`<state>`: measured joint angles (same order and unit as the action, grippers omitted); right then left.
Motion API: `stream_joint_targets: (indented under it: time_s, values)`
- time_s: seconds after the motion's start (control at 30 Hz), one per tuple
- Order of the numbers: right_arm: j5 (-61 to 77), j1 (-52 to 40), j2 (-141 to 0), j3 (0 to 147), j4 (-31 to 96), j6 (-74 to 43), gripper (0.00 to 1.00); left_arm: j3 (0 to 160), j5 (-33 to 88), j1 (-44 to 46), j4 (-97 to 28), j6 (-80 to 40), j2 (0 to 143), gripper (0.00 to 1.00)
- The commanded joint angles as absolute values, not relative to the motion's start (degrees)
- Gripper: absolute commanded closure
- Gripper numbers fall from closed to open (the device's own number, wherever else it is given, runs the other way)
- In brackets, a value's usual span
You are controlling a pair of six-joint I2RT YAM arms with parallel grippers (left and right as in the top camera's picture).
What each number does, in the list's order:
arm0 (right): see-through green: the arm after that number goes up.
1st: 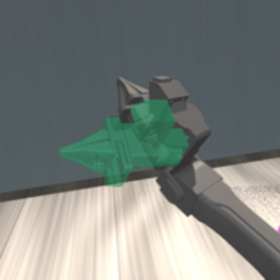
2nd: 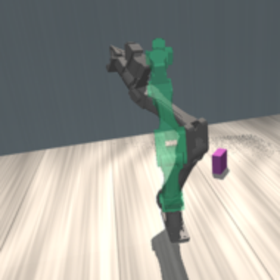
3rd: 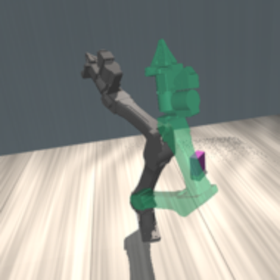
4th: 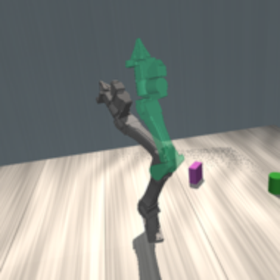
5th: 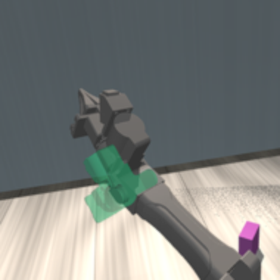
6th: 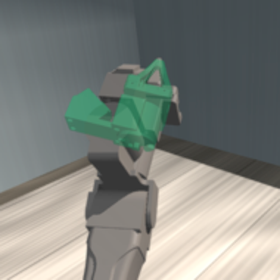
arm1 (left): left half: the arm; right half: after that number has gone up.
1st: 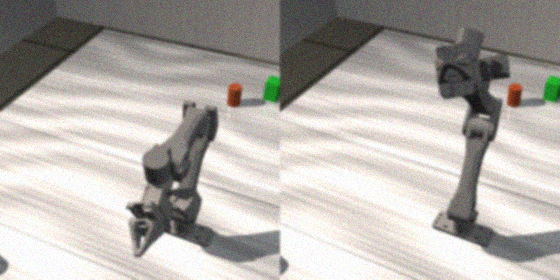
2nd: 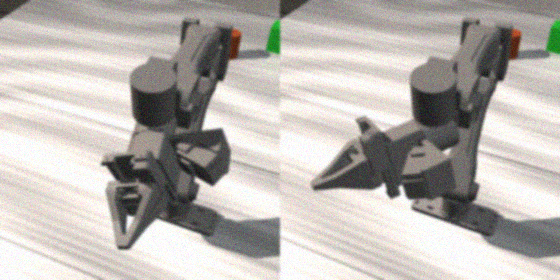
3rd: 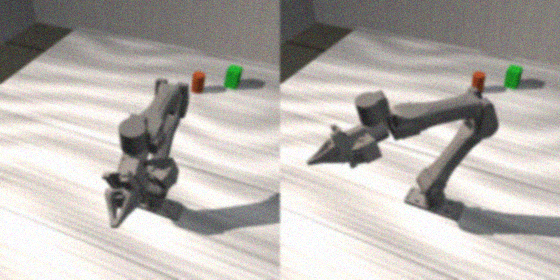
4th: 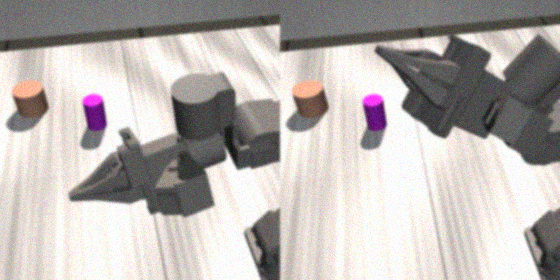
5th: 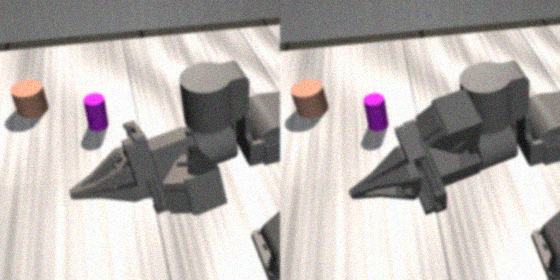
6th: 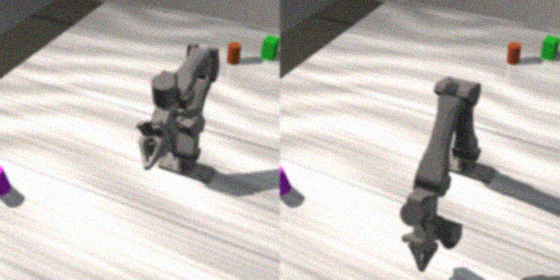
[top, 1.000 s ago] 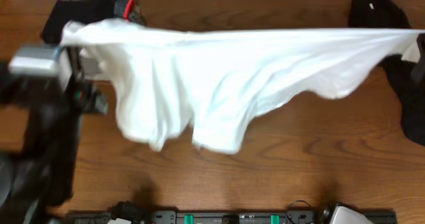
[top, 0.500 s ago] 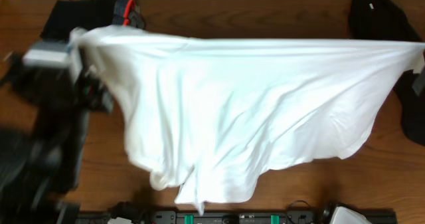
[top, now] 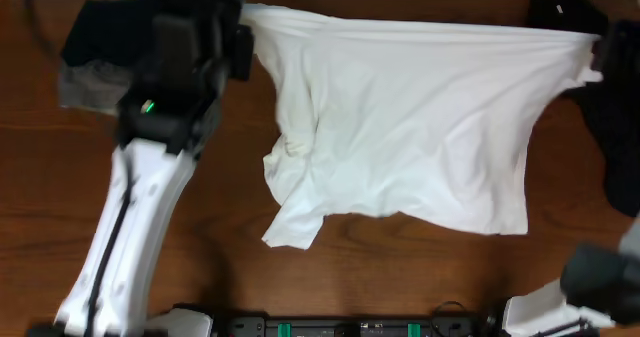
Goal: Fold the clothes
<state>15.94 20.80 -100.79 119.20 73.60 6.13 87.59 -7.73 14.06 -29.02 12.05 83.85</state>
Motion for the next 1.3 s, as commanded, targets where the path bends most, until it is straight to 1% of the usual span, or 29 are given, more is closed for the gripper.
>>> stream_joint_targets:
  time_s: [0.0,0.23,0.47,0.67,0.9,0.97,1.0,1.03,1.07,1.1,1.13,1.17,1.23,1.27]
  values:
    - [13.76,18.94,-107.53,119.24,70.46,7.40,0.99,88.84,-11.62,13.04,-26.33,11.75,89.58,0.94]
    - [13.37,15.73,-120.29,119.24,58.74,6.72,0.99,88.84,-11.57,13.04,-16.82,11.75,100.77,0.94]
    - [13.30,14.68,-130.43,119.24,46.26,4.75,0.99,88.84,-11.14,13.04,-3.51,11.73,109.86,0.94]
    - [13.30,13.30,-136.44,119.24,38.59,4.78,0.99,88.84,-11.14,13.04,6.02,11.75,116.07,0.94]
    - [12.86,12.67,-138.34,119.24,33.08,4.75,0.99,88.84,-11.14,13.04,13.04,11.73,120.84,0.94]
    - [12.25,12.69,-138.34,119.24,31.79,4.75,0.97,88.84,-11.14,13.04,14.37,11.73,121.56,0.94]
    - [12.19,12.69,-138.34,119.24,31.07,4.78,0.95,88.84,-11.14,13.04,15.05,11.73,121.95,0.94]
    - [12.21,12.69,-138.34,119.24,30.41,4.78,0.91,88.84,-11.09,13.04,15.66,11.73,122.19,0.94]
    - [12.21,12.69,-138.34,119.24,29.91,4.78,0.85,88.84,-11.00,13.04,16.21,11.73,122.43,0.93]
    - [12.21,12.69,-138.34,119.24,29.41,4.75,0.82,88.84,-10.98,13.04,16.56,11.73,122.50,0.85]
    - [12.23,12.69,-138.34,119.24,29.08,4.75,0.76,88.84,-10.98,13.04,16.88,11.73,122.50,0.75]
    - [12.23,12.69,-138.34,119.24,28.88,4.75,0.66,88.84,-11.00,13.02,17.26,11.75,122.48,0.62]
    - [12.27,12.69,-138.30,119.26,28.93,4.75,0.44,88.86,-11.00,12.91,18.41,11.75,122.17,0.24]
    - [12.27,12.69,-138.17,119.26,29.26,4.75,0.37,88.86,-11.03,12.88,18.57,11.75,121.89,0.15]
